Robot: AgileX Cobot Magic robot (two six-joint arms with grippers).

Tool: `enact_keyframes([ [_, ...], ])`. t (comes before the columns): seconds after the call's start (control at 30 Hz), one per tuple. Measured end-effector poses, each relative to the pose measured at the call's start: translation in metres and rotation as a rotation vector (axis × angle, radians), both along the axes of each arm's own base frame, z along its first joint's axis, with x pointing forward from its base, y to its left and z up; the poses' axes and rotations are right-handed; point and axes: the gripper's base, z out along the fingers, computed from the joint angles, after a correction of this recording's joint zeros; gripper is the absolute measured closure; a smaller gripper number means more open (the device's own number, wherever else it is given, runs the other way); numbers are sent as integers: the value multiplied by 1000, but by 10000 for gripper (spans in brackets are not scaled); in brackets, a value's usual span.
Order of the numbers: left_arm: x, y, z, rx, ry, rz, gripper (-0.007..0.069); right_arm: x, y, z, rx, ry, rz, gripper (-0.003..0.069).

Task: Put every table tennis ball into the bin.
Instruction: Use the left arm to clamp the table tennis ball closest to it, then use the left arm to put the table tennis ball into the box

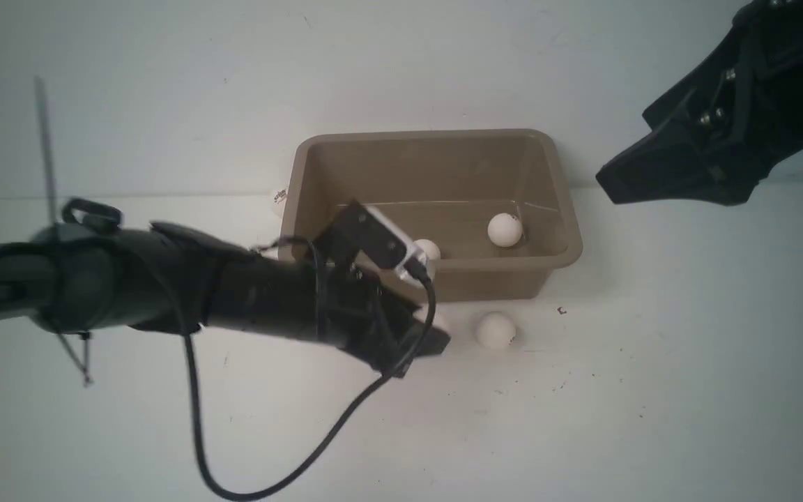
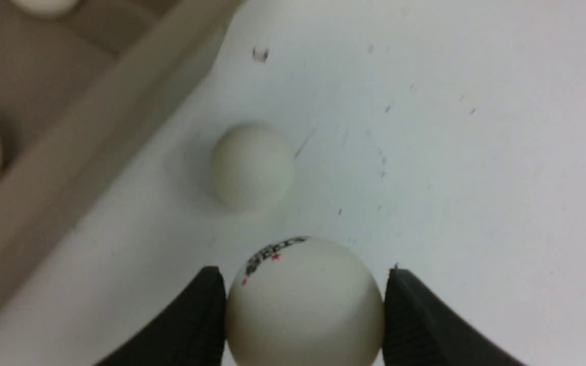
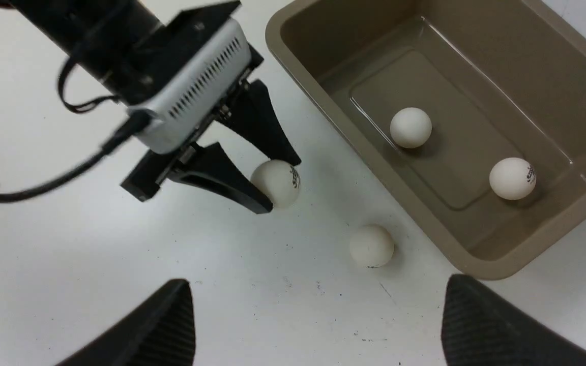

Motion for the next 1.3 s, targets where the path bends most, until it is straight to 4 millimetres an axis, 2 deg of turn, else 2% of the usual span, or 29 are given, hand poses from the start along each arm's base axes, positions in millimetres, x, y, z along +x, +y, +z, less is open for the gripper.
enact_keyframes([
  [0.03,0,0,0,0,0,-2,272,0,0,0,0,0,0,69],
  [0.07,-5,2,24,-16,-82,-6,272,0,0,0,0,0,0,69],
  [0.13,-4,5,37,-12,-154,19,272,0,0,0,0,0,0,69],
  [0.2,6,10,50,19,-276,88,272,0,0,0,2,1,0,69],
  [0.27,20,16,52,75,-368,106,272,0,0,0,5,1,1,69],
  [0.43,52,18,36,126,-388,129,272,0,1,1,17,4,3,69],
  [0.47,64,17,29,137,-384,143,272,-1,1,1,21,5,4,69],
  [0.63,89,10,13,144,-380,146,270,-1,2,1,29,7,6,69],
  [0.7,93,9,8,147,-375,147,250,-1,2,1,29,7,6,69],
  [0.87,100,15,4,181,-341,243,102,-1,2,2,33,8,7,69],
  [0.97,100,18,13,162,-322,304,90,-1,3,2,36,9,7,69],
  [1.07,90,19,38,75,-307,334,95,-1,3,2,36,9,8,69],
  [1.17,66,15,64,-53,-271,267,115,-1,2,2,33,8,7,69],
  [1.23,49,12,73,-103,-229,198,129,-1,2,1,29,7,6,69],
  [1.3,34,10,73,-127,-168,132,139,-1,2,1,29,7,6,69],
])
